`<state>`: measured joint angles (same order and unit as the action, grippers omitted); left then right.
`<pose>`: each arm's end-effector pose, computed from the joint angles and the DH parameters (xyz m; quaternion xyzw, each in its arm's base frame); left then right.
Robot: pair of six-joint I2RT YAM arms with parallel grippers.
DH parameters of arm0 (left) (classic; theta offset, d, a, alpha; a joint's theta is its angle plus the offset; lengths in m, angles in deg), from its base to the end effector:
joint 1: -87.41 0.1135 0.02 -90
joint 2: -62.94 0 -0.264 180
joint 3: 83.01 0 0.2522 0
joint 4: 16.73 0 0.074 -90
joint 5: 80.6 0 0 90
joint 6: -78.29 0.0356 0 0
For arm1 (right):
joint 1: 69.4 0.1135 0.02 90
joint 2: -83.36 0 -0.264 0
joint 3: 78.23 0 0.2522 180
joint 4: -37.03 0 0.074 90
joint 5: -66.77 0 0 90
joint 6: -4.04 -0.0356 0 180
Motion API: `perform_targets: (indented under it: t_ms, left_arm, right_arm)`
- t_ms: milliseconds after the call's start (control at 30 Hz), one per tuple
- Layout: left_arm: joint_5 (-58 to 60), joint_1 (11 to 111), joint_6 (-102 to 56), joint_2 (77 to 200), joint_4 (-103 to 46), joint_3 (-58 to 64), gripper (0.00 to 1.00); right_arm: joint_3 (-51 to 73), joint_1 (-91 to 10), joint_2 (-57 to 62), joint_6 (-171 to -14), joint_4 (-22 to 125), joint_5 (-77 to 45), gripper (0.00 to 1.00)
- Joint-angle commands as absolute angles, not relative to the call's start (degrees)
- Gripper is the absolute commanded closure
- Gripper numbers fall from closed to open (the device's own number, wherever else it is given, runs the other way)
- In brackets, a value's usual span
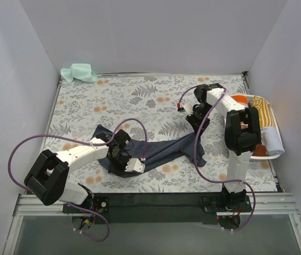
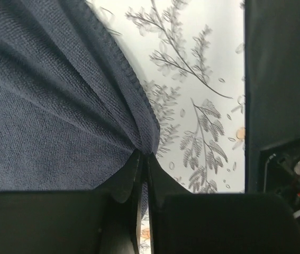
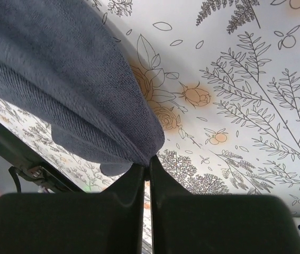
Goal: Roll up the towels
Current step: Flatten the towel
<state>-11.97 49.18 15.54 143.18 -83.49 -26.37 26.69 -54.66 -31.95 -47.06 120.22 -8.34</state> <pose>0.1535 -0.1375 0.1656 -0.5310 -0.8269 0.1843 0.0208 0.3595 0.1040 0.1985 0.4436 -0.8863 -0.1331 0.0032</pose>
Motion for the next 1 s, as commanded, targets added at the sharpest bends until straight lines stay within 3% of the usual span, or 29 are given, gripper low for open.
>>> perform_targets:
  t_ms: [0,133,300,400,433,533,700,900,967]
  left_arm:
    - [-10.29,49.88,19.67,140.81,-90.24,-28.11,1.00]
    - [-12.92,49.88,21.51,139.67,-94.38,-28.46,1.00]
    - [-18.80,54.00,15.29,138.43,-94.04,-17.53,0.64]
    - [-25.92,62.50,12.13,142.37,-94.82,-8.89,0.56]
    - [-27.67,64.63,11.77,145.96,-95.35,-3.47,0.47]
    - [-31.29,72.72,9.40,150.29,-95.01,1.85,0.46]
    - [-26.39,82.82,7.28,156.61,-87.82,6.16,0.46]
    - [-20.76,90.03,3.59,164.78,-82.45,11.51,0.45]
    - [-19.87,90.49,3.50,166.46,-82.35,12.93,0.45]
  right_arm:
    - [29.84,-54.99,-33.18,-45.35,121.81,-9.42,0.93]
    - [30.89,-54.46,-33.45,-44.74,121.98,-8.74,0.91]
    - [27.47,-50.77,-31.69,-45.08,122.25,-3.90,0.93]
    - [26.41,-50.33,-31.08,-46.75,121.37,-1.44,0.79]
    - [26.41,-50.50,-30.90,-47.97,121.11,-1.44,0.71]
    - [27.55,-51.46,-29.41,-50.52,120.84,-1.87,0.64]
    - [22.04,-55.77,-24.93,-52.82,120.23,-3.36,0.64]
    - [13.32,-59.73,-22.72,-55.19,114.52,-6.01,0.63]
    - [11.56,-59.91,-23.07,-55.81,112.33,-5.57,0.58]
